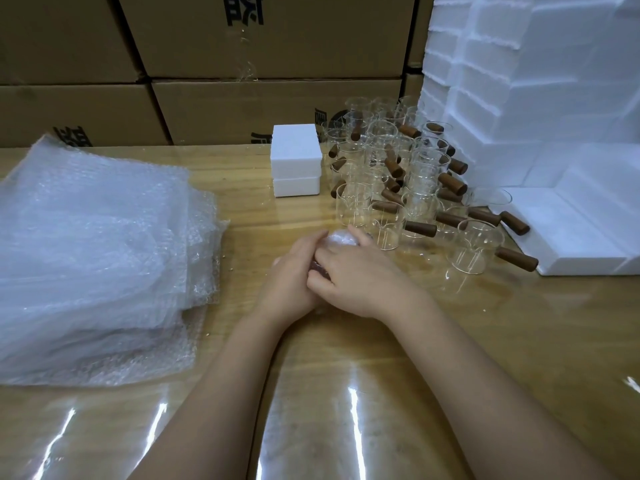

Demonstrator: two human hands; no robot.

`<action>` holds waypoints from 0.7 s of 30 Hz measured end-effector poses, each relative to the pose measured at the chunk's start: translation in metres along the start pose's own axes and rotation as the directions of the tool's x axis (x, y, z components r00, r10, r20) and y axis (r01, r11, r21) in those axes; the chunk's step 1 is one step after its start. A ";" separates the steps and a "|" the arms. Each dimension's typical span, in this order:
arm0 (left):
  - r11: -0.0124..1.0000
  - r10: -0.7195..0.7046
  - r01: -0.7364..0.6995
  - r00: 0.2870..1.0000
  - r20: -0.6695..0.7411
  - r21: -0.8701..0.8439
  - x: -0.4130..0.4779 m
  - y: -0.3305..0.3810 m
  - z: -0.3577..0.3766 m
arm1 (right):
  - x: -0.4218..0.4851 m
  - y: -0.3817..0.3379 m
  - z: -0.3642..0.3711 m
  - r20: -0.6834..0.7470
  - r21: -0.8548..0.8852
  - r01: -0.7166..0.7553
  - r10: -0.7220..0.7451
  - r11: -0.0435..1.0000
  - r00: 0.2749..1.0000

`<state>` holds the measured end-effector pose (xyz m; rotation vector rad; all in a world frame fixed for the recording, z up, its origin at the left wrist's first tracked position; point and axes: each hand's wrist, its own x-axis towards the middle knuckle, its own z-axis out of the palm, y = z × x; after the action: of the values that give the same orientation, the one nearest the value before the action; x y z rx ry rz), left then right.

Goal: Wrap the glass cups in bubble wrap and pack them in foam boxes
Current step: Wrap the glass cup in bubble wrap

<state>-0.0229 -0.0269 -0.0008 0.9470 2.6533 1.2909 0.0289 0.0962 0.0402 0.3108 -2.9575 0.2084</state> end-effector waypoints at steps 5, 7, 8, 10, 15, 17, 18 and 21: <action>1.000 -0.024 0.024 1.000 0.009 -0.007 -0.001 0.004 0.000 | -0.001 -0.003 -0.002 0.035 -0.022 -0.027 0.028 0.999 0.999; 1.000 -0.012 0.012 1.000 -0.004 -0.010 0.000 0.006 0.000 | 0.000 0.000 -0.004 0.039 0.009 -0.014 0.014 1.000 0.999; 1.000 -0.004 0.003 1.000 -0.015 -0.012 0.000 0.006 0.000 | 0.001 0.002 -0.007 0.029 0.031 -0.009 0.009 0.999 1.000; 1.000 0.022 -0.023 0.999 -0.024 -0.009 0.001 0.008 0.000 | 0.001 0.006 -0.015 -0.044 0.036 -0.018 0.020 0.999 0.999; 0.999 0.038 -0.036 0.998 -0.043 0.033 0.002 0.009 0.000 | -0.002 0.011 -0.026 -0.261 -0.179 -0.050 0.001 0.983 0.965; 0.999 0.023 -0.021 0.999 -0.037 0.046 0.002 0.009 0.001 | -0.001 0.008 -0.022 -0.183 -0.258 -0.036 -0.012 0.965 0.983; 0.999 0.016 -0.015 0.999 -0.035 0.050 0.002 0.008 0.001 | 0.000 0.005 -0.018 -0.147 -0.269 -0.023 -0.017 0.963 0.989; 0.999 -0.001 0.002 0.999 -0.034 0.055 0.001 0.008 0.000 | 0.001 0.001 -0.006 -0.066 -0.246 0.017 -0.034 0.969 0.997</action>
<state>-0.0196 -0.0223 0.0050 0.9376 2.7278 1.2515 0.0289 0.0984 0.0460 0.3008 -2.8664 -0.1471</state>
